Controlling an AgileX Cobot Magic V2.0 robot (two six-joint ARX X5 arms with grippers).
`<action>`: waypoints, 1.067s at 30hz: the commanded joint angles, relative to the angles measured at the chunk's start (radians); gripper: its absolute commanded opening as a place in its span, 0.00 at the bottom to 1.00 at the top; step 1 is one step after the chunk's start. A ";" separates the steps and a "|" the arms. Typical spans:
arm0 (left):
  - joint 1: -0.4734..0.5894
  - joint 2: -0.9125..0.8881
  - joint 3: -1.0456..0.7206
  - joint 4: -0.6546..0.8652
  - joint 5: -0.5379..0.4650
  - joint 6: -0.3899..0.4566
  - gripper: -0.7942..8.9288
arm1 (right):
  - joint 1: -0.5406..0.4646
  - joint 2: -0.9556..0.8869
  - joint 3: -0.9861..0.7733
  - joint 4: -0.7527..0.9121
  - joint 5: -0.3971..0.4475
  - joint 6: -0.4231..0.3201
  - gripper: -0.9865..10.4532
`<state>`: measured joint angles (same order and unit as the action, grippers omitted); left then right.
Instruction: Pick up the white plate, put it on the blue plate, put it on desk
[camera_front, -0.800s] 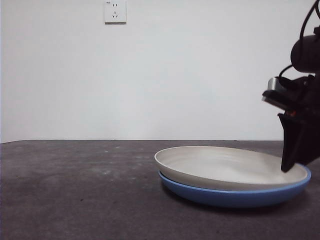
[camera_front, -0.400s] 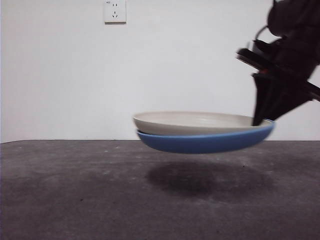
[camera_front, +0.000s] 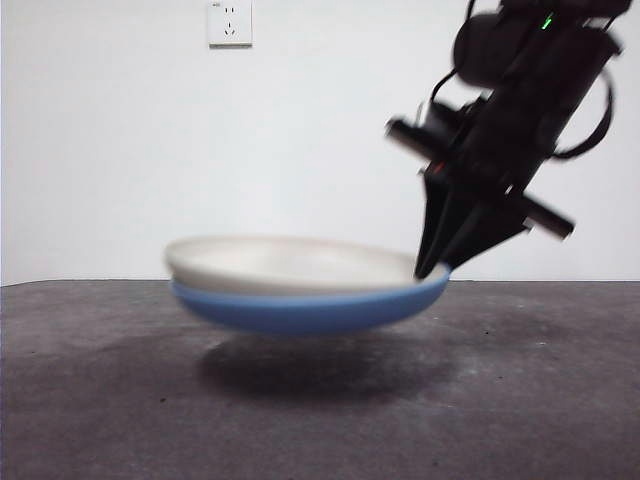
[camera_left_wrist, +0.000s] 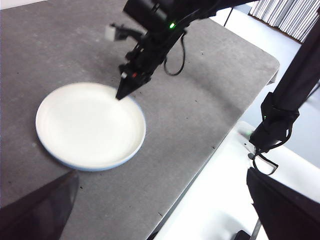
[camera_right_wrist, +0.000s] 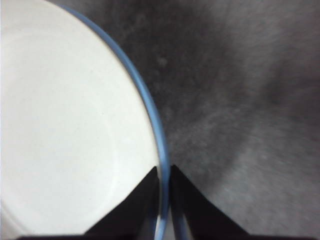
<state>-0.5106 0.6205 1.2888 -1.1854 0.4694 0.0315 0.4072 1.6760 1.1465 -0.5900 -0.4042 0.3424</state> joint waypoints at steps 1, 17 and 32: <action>-0.004 0.004 0.011 0.007 -0.003 -0.006 0.69 | 0.018 0.055 0.021 0.026 -0.006 0.038 0.09; -0.004 0.004 0.011 0.005 -0.003 -0.001 0.69 | 0.030 0.143 0.021 0.062 0.024 0.016 0.16; -0.037 0.003 0.011 -0.003 -0.003 0.004 0.69 | 0.037 -0.137 0.021 -0.121 0.152 -0.064 0.59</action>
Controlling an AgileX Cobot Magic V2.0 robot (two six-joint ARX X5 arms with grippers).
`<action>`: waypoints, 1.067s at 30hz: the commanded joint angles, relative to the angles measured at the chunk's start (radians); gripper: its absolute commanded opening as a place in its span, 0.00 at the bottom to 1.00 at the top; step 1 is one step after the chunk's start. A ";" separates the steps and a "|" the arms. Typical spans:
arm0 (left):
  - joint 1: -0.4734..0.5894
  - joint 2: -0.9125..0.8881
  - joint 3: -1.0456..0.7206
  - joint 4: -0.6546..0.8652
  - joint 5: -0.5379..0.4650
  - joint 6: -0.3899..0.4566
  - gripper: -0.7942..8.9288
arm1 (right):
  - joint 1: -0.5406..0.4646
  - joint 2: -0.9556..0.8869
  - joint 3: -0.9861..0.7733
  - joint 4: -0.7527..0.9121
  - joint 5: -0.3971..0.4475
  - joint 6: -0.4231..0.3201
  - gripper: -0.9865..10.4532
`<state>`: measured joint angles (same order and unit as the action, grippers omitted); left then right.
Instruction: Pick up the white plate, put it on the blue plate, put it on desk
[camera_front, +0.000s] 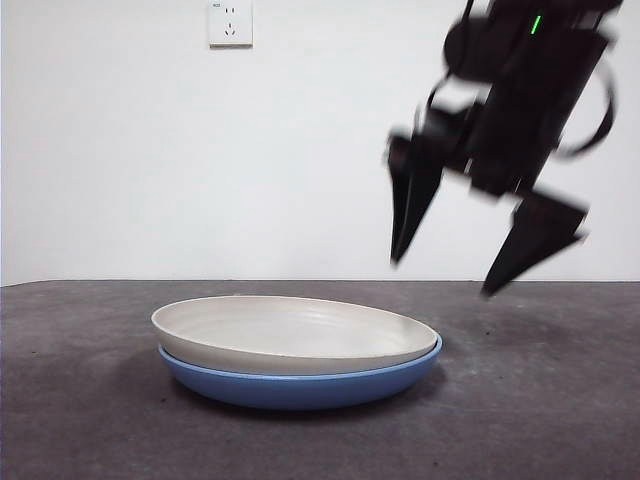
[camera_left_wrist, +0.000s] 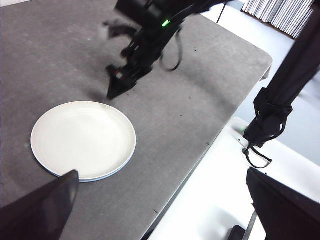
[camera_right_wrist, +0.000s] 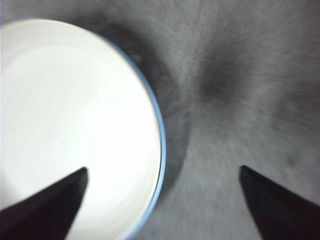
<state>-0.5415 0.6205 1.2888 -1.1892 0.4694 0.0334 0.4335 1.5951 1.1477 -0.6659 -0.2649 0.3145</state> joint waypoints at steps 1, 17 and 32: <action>-0.006 0.003 0.011 0.000 -0.003 0.002 0.69 | 0.010 -0.096 0.019 -0.072 0.013 -0.043 0.59; -0.006 0.006 0.011 0.000 -0.003 -0.004 0.69 | 0.085 -0.780 0.019 -0.536 0.063 -0.099 0.61; -0.006 0.006 0.010 0.000 -0.003 -0.023 0.69 | 0.095 -1.050 0.019 -0.647 0.064 -0.092 0.61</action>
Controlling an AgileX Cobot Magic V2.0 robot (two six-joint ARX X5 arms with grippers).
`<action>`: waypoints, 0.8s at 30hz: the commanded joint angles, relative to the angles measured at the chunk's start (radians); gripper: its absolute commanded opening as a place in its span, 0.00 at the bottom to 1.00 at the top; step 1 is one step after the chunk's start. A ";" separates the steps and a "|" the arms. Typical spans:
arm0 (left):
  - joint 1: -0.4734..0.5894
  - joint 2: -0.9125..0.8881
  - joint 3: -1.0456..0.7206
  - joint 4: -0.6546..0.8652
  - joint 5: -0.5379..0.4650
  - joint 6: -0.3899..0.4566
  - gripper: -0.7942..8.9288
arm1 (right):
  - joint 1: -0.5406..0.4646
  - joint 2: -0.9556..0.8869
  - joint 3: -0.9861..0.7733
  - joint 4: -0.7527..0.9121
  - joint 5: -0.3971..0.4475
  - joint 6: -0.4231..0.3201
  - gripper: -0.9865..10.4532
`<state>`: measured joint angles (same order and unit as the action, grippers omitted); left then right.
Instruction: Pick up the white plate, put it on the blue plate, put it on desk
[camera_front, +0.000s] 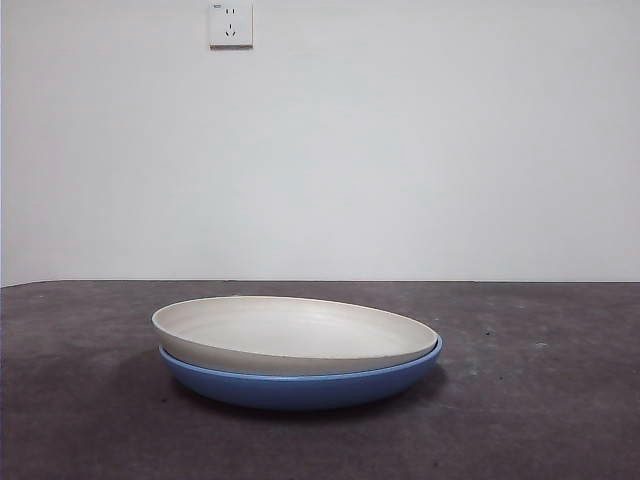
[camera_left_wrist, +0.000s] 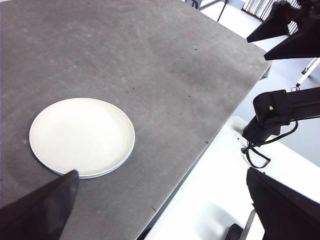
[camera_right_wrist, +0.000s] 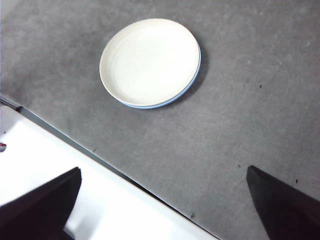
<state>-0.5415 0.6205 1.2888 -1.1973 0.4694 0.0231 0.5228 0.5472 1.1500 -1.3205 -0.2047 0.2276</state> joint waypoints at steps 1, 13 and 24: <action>-0.006 0.006 0.010 0.008 -0.003 -0.013 0.69 | 0.005 -0.003 0.016 0.008 0.004 -0.005 0.61; -0.006 0.007 0.011 0.015 -0.003 -0.016 0.10 | 0.005 -0.002 0.016 0.087 0.013 -0.001 0.12; -0.006 0.007 0.011 0.016 -0.003 -0.016 0.10 | 0.005 -0.002 0.017 0.124 0.015 -0.001 0.12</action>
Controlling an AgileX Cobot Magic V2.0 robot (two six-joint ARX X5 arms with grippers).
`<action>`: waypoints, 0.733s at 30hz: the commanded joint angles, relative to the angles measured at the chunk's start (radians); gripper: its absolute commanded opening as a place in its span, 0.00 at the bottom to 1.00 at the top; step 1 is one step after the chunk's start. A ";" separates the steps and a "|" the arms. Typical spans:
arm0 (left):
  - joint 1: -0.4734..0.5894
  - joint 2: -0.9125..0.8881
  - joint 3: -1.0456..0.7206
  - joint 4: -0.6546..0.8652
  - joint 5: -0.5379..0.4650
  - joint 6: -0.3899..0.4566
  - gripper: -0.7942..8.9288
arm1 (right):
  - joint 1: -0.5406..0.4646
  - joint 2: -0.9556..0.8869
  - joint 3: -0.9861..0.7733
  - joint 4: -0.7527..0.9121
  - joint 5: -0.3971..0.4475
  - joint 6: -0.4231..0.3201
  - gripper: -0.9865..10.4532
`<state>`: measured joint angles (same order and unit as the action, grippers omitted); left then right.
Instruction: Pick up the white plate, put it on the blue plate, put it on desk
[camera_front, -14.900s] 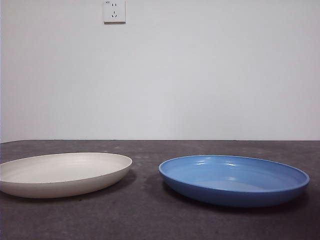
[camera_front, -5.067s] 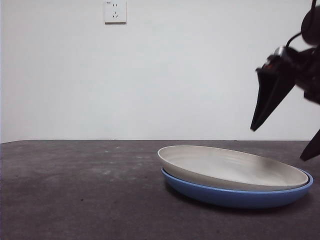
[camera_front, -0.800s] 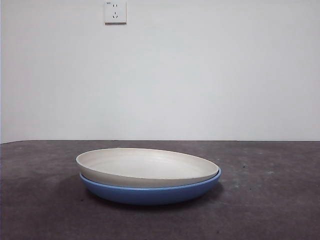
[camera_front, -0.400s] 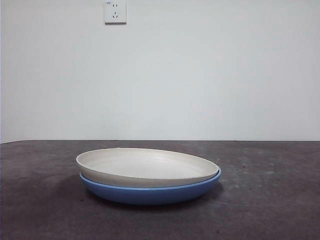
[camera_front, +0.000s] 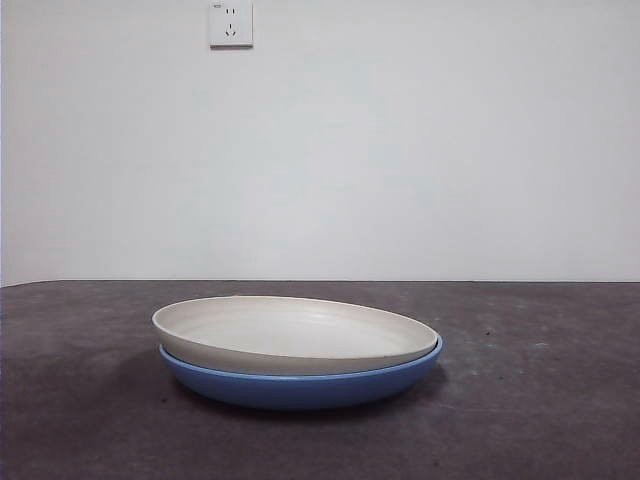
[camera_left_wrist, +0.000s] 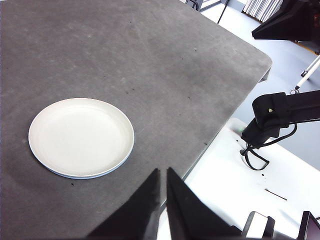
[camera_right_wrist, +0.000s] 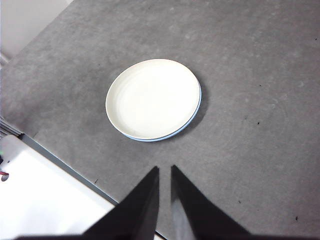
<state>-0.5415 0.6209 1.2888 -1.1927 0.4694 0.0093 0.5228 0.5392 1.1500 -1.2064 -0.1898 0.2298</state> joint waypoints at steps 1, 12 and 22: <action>-0.006 0.006 0.011 0.011 -0.003 -0.002 0.10 | 0.005 0.006 0.017 0.010 0.000 -0.003 0.12; 0.232 -0.069 -0.126 0.121 -0.029 0.053 0.10 | 0.005 0.006 0.017 0.010 0.001 -0.003 0.12; 0.512 -0.391 -0.766 0.776 -0.280 0.046 0.10 | 0.005 0.006 0.017 0.010 0.001 -0.003 0.12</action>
<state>-0.0334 0.2485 0.5674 -0.4683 0.2298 0.0467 0.5228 0.5392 1.1500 -1.2064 -0.1894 0.2298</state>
